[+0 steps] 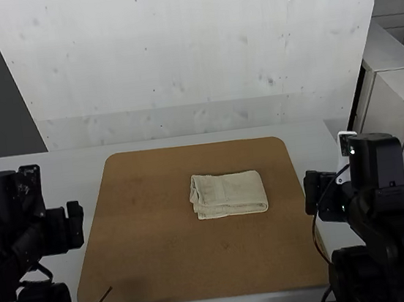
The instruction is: Fold the towel.
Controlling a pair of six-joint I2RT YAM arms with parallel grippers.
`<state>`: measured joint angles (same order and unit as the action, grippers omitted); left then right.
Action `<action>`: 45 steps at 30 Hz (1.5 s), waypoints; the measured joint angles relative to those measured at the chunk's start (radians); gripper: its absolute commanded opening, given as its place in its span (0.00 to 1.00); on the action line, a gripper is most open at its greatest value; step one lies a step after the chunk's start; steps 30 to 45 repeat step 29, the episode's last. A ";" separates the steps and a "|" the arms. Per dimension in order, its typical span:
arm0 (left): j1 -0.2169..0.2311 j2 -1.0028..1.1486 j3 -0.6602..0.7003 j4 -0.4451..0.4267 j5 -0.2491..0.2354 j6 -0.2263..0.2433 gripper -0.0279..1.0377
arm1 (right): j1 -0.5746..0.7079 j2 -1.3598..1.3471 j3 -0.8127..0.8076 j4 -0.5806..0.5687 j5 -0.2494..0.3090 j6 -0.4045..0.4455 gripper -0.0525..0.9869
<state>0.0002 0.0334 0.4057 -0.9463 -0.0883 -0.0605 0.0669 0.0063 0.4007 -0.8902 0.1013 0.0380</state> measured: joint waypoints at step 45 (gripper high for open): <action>0.000 0.000 0.000 0.000 0.003 0.000 0.94 | 0.001 0.000 0.016 -0.084 -0.045 0.005 0.97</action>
